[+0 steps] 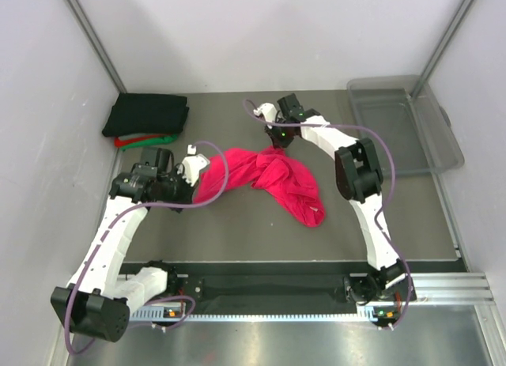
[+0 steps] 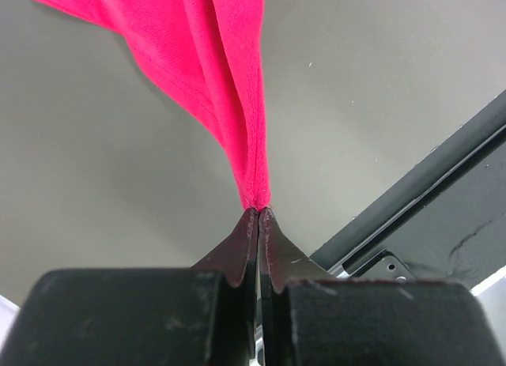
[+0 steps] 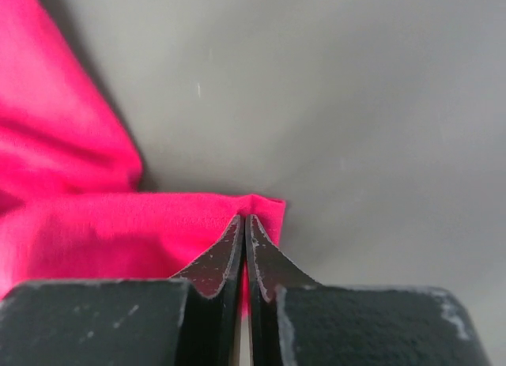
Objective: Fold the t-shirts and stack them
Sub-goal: Flatten the tshirt out
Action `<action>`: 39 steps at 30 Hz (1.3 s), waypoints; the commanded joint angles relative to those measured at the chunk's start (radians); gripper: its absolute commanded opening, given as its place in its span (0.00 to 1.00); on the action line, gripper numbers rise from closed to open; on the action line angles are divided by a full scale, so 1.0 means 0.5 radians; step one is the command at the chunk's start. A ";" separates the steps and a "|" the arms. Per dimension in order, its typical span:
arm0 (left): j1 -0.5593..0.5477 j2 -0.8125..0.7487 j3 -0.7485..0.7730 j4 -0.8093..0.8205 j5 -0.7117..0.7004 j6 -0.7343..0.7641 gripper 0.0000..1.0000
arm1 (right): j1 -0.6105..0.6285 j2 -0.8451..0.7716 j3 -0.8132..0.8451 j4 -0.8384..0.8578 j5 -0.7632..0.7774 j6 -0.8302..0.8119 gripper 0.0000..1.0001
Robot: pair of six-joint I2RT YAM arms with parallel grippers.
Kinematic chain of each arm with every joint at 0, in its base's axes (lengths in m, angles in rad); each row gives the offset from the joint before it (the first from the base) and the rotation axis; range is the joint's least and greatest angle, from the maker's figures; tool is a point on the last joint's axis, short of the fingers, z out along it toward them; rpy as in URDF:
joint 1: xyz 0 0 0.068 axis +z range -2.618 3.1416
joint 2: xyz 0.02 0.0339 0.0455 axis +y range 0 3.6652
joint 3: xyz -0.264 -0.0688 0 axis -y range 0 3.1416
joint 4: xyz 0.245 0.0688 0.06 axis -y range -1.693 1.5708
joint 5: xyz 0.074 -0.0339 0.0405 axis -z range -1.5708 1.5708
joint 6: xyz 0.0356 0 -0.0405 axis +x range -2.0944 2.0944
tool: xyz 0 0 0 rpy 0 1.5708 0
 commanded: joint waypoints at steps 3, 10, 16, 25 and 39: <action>0.024 -0.026 0.089 0.075 0.058 -0.034 0.00 | -0.025 -0.621 -0.215 0.214 0.198 -0.133 0.00; 0.042 0.020 0.325 0.115 -0.031 -0.080 0.00 | -0.028 -1.198 -0.451 0.386 0.358 -0.345 0.00; 0.073 0.005 0.374 0.118 -0.001 -0.123 0.00 | -0.044 -1.376 -0.724 0.444 0.388 -0.373 0.00; 0.125 -0.047 0.368 0.118 0.061 -0.157 0.00 | -0.093 -1.040 -0.596 0.126 0.343 -0.272 0.32; 0.153 -0.026 0.239 0.121 0.039 -0.126 0.00 | -0.139 -0.177 0.118 -0.114 -0.274 -0.131 0.47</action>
